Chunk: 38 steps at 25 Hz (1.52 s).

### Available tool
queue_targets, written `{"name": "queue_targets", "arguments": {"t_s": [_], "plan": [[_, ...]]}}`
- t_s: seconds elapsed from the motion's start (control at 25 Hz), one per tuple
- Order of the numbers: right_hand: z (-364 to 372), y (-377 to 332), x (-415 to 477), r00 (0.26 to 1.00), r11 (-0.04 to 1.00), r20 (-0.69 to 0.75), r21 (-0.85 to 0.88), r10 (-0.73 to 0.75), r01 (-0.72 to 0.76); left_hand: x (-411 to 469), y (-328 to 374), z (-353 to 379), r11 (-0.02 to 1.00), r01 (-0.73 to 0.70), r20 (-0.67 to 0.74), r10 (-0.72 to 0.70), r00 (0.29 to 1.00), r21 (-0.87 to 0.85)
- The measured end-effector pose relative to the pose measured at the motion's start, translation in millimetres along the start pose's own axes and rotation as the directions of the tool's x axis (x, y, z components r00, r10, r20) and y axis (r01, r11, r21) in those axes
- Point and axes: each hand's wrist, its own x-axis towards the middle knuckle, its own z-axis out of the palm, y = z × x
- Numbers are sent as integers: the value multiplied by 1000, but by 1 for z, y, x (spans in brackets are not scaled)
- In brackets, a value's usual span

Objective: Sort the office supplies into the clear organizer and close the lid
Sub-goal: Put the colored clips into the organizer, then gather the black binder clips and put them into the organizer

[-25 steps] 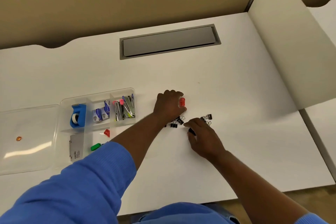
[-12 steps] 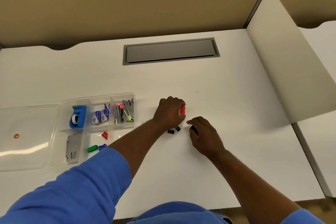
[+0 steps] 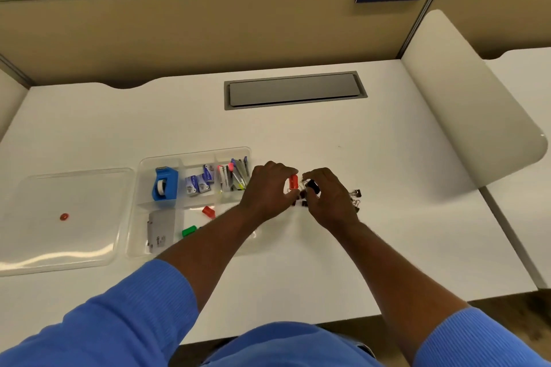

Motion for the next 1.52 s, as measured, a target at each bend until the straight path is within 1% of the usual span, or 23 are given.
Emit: {"name": "queue_targets", "arguments": {"t_s": [0.08, 0.28, 0.48, 0.6, 0.68, 0.88, 1.04, 1.32, 1.44, 1.52], "plan": [[15, -21, -6, 1000, 1000, -12, -10, -14, 14, -22, -17, -15, 1000, 22, -6, -22, 1000, 19], [61, -69, -21, 1000, 1000, 16, 13, 4, -4, -75, -69, -45, 996, 67, -16, -67, 998, 63], [97, -111, -35, 998, 999, 58, 23, -26, 25, -117, -113, -66, 984, 150, 0, -151, 989, 98], [115, -133, -43, 996, 999, 81, 12, -38, 37, -139, -135, -77, 973, 173, -20, -172, 985, 150], [123, -143, -47, 992, 998, 107, 4, -62, 62, -149, -145, -82, 966, 196, -26, -195, 981, 168], [148, -163, -53, 968, 993, 225, -15, -112, 118, -164, -159, -91, 955, 235, 5, -240, 971, 179], [156, -167, -48, 962, 988, 235, -24, -142, 151, -169, -160, -97, 956, 238, 13, -244, 970, 174], [140, -144, -48, 953, 959, 251, -183, -168, 217, -158, -147, -95, 949, 244, 85, -265, 960, 202], [123, -125, -49, 952, 946, 270, -245, -145, 213, -146, -130, -81, 959, 209, 105, -232, 967, 189], [109, -113, -52, 961, 948, 249, -257, -123, 188, -137, -115, -70, 971, 151, 115, -174, 978, 186]]}}
